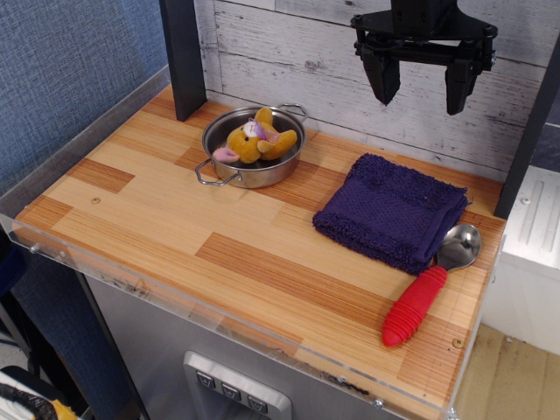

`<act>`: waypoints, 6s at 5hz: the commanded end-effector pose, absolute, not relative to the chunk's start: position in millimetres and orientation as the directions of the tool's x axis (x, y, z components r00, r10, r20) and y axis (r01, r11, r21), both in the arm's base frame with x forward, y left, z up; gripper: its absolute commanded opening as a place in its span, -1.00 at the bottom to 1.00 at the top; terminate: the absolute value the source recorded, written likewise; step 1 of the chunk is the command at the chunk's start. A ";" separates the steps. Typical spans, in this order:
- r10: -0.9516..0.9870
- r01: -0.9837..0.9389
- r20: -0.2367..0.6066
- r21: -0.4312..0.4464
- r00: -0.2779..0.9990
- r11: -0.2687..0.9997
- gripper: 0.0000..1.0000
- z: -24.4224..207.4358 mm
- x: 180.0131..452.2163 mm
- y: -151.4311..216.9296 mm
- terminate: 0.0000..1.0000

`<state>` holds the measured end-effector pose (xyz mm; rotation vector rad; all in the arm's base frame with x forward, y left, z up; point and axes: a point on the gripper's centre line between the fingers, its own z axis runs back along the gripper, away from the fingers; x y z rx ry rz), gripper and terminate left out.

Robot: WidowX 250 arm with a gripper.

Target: Put the rabbit on the purple rag.

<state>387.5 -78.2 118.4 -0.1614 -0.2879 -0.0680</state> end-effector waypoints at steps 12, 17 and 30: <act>0.348 -0.353 0.317 -0.043 0.882 0.935 1.00 74.6 371.8 83.9 -1.00; 0.279 -0.291 0.288 0.000 0.916 0.957 -1.00 53.7 377.1 58.9 -1.00; -0.021 0.043 0.309 -0.064 0.951 0.997 -1.00 85.1 346.3 -73.8 -1.00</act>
